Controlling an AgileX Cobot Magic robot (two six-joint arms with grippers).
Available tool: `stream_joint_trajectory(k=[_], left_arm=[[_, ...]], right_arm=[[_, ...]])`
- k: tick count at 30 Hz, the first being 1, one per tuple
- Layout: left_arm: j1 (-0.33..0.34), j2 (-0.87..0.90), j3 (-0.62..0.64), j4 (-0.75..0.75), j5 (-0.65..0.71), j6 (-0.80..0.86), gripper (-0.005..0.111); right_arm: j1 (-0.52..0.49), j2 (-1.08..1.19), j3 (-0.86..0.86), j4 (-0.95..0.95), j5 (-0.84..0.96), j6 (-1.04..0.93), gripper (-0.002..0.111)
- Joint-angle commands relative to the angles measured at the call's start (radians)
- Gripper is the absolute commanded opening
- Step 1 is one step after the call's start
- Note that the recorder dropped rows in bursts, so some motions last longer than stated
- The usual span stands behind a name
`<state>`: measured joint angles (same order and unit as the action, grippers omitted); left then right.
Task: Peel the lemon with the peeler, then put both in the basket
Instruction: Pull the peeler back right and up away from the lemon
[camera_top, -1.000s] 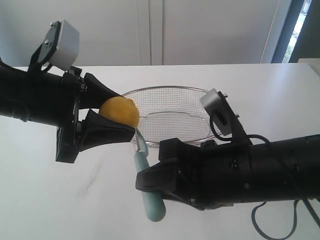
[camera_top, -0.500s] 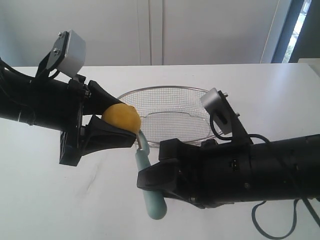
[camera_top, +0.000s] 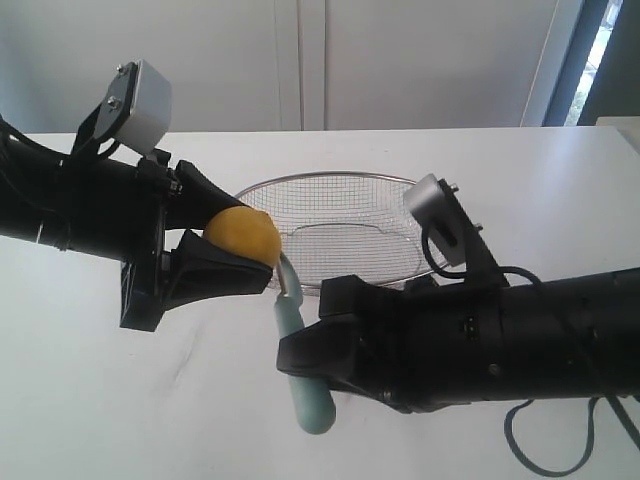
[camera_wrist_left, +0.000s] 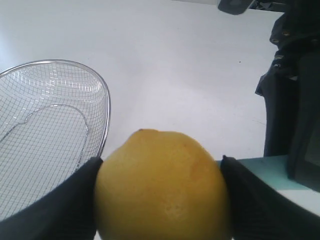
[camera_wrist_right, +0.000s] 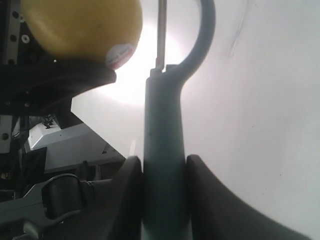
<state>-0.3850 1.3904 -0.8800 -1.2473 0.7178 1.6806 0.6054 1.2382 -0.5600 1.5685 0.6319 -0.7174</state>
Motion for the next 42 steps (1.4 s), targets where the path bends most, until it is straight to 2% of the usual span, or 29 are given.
stream_joint_trajectory(k=[1, 13, 23, 27, 31, 35, 38, 42], left_arm=[[-0.001, -0.004, -0.003, -0.015, 0.016, -0.001, 0.0], [-0.001, -0.004, -0.003, -0.015, 0.016, -0.001, 0.0], [-0.001, -0.004, -0.003, -0.015, 0.016, -0.001, 0.0], [-0.001, -0.004, -0.003, -0.015, 0.016, -0.003, 0.0], [-0.001, -0.004, -0.003, -0.015, 0.016, -0.003, 0.0], [-0.001, -0.008, -0.003, -0.015, 0.018, -0.003, 0.0], [-0.001, -0.028, -0.005, -0.015, 0.019, -0.001, 0.0], [-0.001, -0.074, -0.005, -0.015, 0.013, 0.001, 0.0]], right_arm=[[0.002, -0.045, 0.002, 0.005, -0.026, -0.014, 0.0], [0.002, -0.151, 0.002, -0.028, -0.087, 0.001, 0.0], [0.002, -0.363, 0.001, -0.241, -0.174, 0.17, 0.0], [0.002, -0.466, 0.001, -0.389, -0.226, 0.241, 0.0], [0.002, -0.529, 0.001, -0.625, -0.26, 0.378, 0.0], [0.002, -0.528, 0.003, -0.98, -0.244, 0.703, 0.0], [0.002, -0.483, 0.005, -1.165, -0.202, 0.91, 0.0], [0.002, -0.4, 0.005, -1.184, -0.213, 0.93, 0.0]])
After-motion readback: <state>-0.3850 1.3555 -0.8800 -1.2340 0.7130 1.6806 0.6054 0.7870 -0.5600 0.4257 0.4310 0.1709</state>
